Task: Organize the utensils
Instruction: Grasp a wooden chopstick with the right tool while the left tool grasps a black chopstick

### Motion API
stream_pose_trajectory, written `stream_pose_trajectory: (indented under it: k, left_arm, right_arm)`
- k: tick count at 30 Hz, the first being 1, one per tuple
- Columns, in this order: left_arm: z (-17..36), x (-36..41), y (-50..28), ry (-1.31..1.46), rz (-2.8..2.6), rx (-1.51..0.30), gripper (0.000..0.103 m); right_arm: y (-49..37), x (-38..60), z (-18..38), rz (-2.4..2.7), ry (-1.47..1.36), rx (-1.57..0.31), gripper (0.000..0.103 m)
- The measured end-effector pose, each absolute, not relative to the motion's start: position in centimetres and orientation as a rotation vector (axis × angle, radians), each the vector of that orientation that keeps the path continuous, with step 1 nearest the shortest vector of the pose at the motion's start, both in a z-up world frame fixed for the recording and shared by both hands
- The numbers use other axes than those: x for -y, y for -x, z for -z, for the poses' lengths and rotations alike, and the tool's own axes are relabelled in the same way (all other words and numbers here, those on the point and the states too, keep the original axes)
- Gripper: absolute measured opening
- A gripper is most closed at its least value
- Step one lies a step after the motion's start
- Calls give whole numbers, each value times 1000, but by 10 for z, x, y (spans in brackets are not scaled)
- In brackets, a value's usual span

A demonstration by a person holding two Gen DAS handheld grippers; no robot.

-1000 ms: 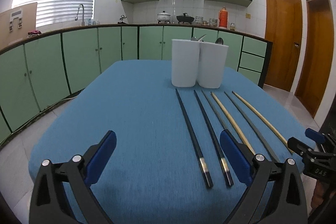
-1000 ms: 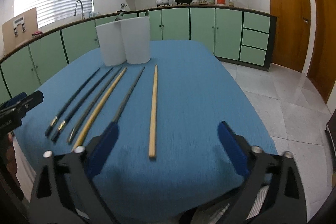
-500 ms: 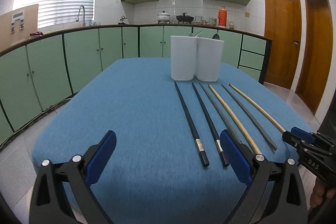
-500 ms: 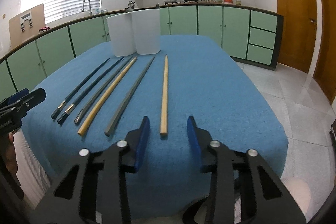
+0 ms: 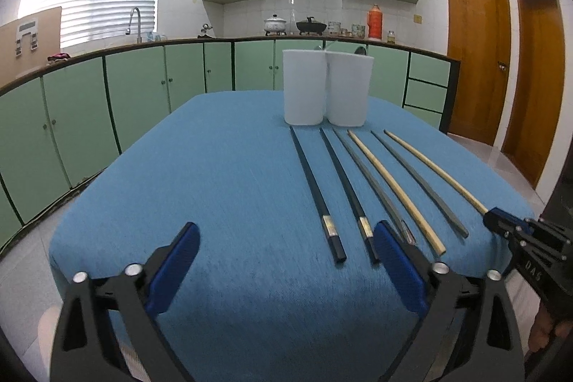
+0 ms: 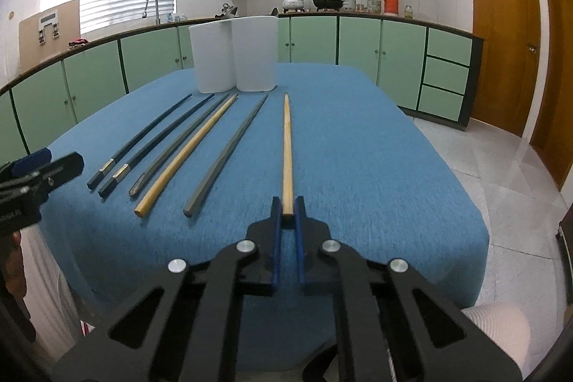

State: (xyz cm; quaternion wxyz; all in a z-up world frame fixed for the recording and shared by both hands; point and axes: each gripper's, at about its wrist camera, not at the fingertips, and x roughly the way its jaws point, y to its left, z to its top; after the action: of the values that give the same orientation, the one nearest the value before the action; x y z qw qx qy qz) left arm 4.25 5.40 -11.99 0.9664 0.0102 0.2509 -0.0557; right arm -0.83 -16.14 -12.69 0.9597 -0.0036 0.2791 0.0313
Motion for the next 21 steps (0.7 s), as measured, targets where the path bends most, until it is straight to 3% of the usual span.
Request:
stream_pose_trajectory:
  k: [1,7,12,21]
  left_arm:
    - [121,-53,-44,-27,117,-516,81]
    - [128,-48,-45,-57,126,-538,65]
    - [134,-42,-44,-72,137,-549,58]
    - [136,-33,-39,-83,168,-540,25]
  right_arm:
    - [8,161,127,-64,6,-566,6]
    - [9,163,128,-66,0,-565,6]
    - [10,164,128,-67,-8,-562,7]
    - [10,166,131,-66,-20,-552,7]
